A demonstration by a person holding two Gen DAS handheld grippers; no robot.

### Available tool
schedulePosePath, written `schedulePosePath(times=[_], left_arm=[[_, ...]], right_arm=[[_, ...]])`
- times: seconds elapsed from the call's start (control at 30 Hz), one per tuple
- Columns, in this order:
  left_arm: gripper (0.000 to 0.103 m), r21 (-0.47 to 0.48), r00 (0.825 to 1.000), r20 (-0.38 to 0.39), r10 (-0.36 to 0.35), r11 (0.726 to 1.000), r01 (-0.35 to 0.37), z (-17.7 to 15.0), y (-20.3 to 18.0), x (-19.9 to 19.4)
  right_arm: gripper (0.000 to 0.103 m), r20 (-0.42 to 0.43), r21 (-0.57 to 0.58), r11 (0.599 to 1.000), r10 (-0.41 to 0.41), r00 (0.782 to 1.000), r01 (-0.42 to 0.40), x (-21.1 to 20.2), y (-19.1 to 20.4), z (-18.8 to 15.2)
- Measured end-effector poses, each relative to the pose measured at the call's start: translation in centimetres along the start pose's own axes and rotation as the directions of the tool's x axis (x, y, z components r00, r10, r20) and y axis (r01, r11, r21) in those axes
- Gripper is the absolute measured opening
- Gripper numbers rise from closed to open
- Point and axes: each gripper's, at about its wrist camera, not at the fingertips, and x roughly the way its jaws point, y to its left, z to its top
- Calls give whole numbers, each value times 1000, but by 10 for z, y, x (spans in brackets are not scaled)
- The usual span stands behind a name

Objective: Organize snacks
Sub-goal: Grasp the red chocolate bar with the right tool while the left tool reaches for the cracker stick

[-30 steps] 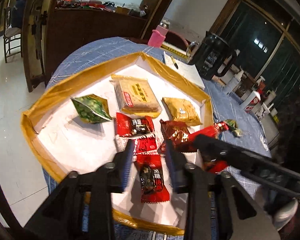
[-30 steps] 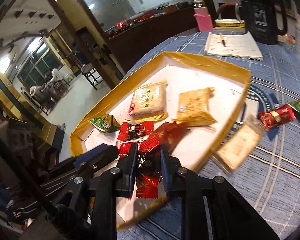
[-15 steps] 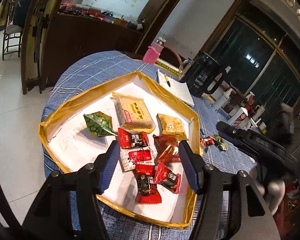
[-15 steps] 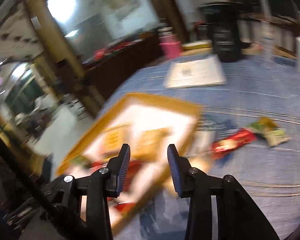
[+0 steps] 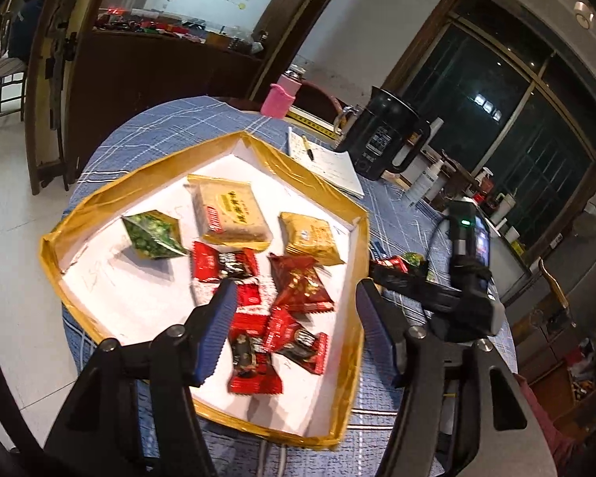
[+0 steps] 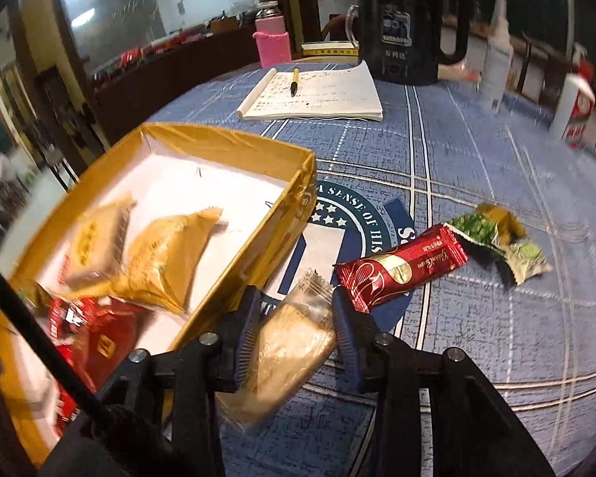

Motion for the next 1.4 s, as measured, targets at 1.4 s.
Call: schedulePosePath(times=[1.4], left_arm=[[65, 243, 985, -84, -152, 955, 168, -32, -90, 5]], right_arm=[[26, -134, 108, 989, -90, 987, 105, 12, -82, 26]])
